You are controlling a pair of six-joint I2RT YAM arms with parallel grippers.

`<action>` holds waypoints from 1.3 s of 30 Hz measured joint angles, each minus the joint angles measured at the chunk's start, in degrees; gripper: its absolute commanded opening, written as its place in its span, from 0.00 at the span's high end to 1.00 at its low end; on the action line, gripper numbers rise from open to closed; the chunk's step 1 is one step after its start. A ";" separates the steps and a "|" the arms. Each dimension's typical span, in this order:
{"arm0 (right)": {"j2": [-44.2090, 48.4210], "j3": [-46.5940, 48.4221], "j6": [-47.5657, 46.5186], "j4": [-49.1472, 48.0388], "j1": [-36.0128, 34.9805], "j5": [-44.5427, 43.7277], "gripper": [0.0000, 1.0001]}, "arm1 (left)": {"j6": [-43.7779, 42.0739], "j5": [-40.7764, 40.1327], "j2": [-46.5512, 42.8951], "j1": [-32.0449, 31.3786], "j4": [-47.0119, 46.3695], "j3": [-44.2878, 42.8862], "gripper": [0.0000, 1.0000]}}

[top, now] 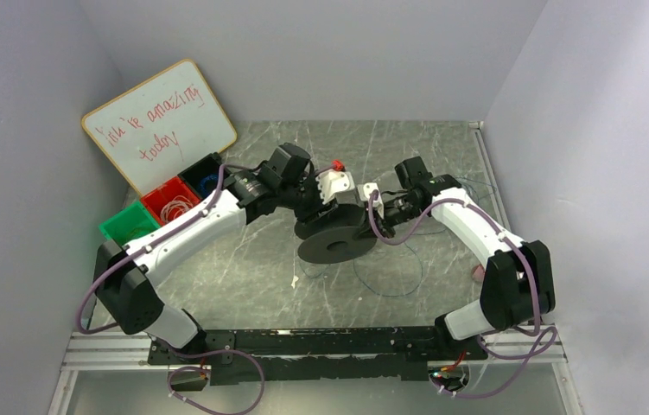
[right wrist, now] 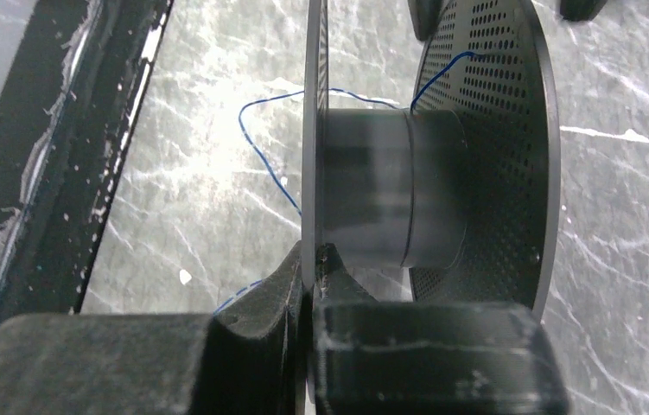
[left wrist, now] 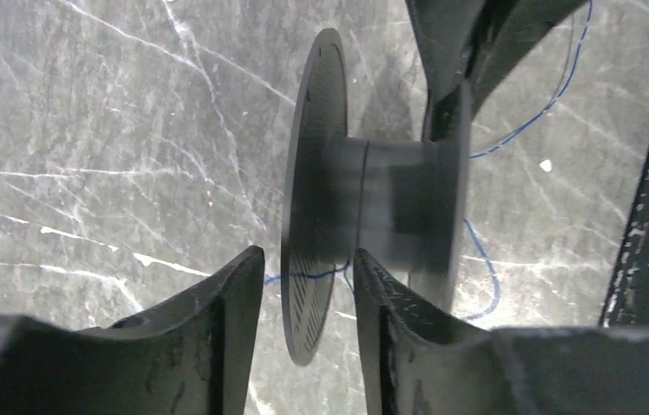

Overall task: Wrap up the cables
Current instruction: Place the cable on the cable reel.

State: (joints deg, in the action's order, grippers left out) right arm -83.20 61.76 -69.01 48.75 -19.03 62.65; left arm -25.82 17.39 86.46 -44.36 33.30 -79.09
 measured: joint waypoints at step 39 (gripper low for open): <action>-0.13 -5.27 -36.81 16.28 10.73 5.16 1.00 | -1.14 -8.00 2.71 -7.10 -5.49 3.26 0.39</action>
State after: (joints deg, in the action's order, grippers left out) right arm -83.33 56.49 -105.82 65.04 -8.29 67.81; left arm -26.96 9.39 89.17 -51.46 27.81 -75.83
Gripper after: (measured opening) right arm 0.039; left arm 0.623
